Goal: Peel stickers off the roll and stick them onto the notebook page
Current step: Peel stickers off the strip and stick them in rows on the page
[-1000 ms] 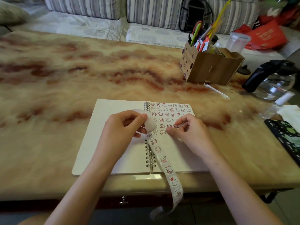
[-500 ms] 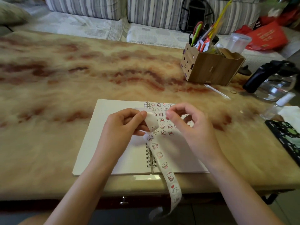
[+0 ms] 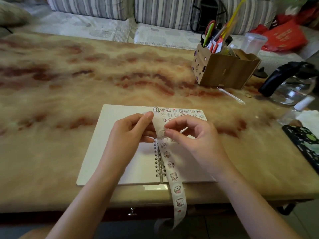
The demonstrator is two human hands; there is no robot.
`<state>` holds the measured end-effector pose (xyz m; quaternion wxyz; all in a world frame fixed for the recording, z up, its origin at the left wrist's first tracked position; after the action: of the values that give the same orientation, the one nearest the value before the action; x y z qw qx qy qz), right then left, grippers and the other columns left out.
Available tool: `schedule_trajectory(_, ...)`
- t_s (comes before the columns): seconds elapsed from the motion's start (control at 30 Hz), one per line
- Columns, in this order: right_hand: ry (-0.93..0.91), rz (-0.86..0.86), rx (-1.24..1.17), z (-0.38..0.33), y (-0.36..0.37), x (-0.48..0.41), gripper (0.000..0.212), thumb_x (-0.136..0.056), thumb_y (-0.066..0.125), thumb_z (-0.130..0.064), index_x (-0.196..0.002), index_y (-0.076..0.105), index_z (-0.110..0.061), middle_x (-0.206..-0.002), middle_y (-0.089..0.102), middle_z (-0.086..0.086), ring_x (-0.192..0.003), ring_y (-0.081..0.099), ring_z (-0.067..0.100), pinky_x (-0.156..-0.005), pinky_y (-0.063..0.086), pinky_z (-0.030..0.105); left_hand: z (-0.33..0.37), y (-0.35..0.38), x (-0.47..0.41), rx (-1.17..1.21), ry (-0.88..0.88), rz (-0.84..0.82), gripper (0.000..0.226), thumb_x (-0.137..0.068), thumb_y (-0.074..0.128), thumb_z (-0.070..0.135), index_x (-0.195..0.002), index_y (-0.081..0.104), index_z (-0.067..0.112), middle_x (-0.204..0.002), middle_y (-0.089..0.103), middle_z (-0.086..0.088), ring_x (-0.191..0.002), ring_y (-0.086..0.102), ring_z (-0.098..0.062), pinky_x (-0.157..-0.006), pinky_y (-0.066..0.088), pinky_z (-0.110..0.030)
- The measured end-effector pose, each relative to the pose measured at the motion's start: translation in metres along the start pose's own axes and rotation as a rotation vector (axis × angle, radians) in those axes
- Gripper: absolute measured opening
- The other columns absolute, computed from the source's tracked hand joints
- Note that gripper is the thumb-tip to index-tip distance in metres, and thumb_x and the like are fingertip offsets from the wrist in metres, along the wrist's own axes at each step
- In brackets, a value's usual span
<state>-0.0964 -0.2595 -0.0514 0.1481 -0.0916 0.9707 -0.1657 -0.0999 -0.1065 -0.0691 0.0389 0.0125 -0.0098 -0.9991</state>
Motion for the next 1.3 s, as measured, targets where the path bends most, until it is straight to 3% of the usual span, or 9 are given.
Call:
schedule_trajectory(0.1,0.013,0.034,0.005,0.003,-0.002,-0.001,0.011,-0.079,0.074,-0.011,-0.084,0.072,-0.021,-0.082,0.072,-0.007,-0.069,0.061,0.003,-0.07,0.052,0.027,-0.001,0.004,0.001,-0.05,-0.003,-0.044,0.02,-0.09,0.057,0.025,-0.08,0.071,0.014,-0.074,0.074,-0.003,-0.07,0.07,-0.012,-0.061,0.053,-0.018)
schedule_trajectory(0.33,-0.007,0.045,0.038,0.001,-0.004,0.0,0.01,-0.08,0.073,-0.009,-0.086,0.073,-0.017,-0.081,0.072,-0.006,-0.071,0.063,0.007,-0.068,0.051,0.021,-0.002,0.003,0.001,-0.106,0.015,-0.056,0.012,-0.085,0.065,0.02,-0.077,0.073,0.016,-0.071,0.073,0.003,-0.071,0.069,-0.007,-0.064,0.052,-0.015)
schedule_trajectory(0.6,-0.027,0.049,0.093,-0.003,-0.003,0.001,0.009,-0.08,0.073,-0.01,-0.082,0.07,-0.018,-0.081,0.069,-0.006,-0.075,0.061,0.011,-0.066,0.049,0.032,-0.001,0.003,0.003,-0.116,0.024,-0.04,0.011,-0.084,0.066,0.02,-0.077,0.073,0.017,-0.069,0.072,0.004,-0.069,0.068,-0.006,-0.06,0.05,-0.015)
schedule_trajectory(0.93,-0.067,0.007,0.191,-0.008,-0.002,0.002,0.004,-0.084,0.069,-0.02,-0.083,0.066,-0.023,-0.09,0.059,-0.01,-0.083,0.055,0.011,-0.074,0.044,0.019,-0.002,0.003,0.003,-0.12,0.01,-0.007,0.013,-0.087,0.063,0.021,-0.077,0.072,0.018,-0.068,0.072,0.004,-0.067,0.068,-0.004,-0.056,0.05,-0.014)
schedule_trajectory(1.13,0.194,0.061,-0.183,0.009,-0.022,-0.001,0.005,-0.083,0.069,-0.012,-0.083,0.069,-0.016,-0.073,0.066,-0.009,-0.065,0.056,0.004,-0.06,0.045,0.016,-0.004,-0.002,0.001,-0.104,-0.011,0.025,0.018,-0.089,0.061,0.019,-0.075,0.07,0.011,-0.065,0.07,0.004,-0.063,0.066,-0.004,-0.056,0.051,-0.015)
schedule_trajectory(1.3,0.459,0.098,-0.04,0.043,-0.046,-0.002,0.004,-0.079,0.072,-0.009,-0.078,0.07,-0.012,-0.065,0.067,-0.004,-0.05,0.052,0.004,-0.041,0.037,0.015,-0.005,-0.004,0.001,-0.117,-0.009,0.031,0.016,-0.089,0.06,0.018,-0.078,0.07,0.011,-0.065,0.07,0.004,-0.062,0.066,-0.004,-0.058,0.052,-0.016)
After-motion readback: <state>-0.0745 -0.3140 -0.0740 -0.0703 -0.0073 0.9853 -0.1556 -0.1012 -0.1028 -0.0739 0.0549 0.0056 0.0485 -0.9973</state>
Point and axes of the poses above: each hand's wrist, its own x-axis away from the middle knuckle, its own y-axis out of the palm, z = x × y, the point moved 7 cm from there along -x, towards the middle knuckle
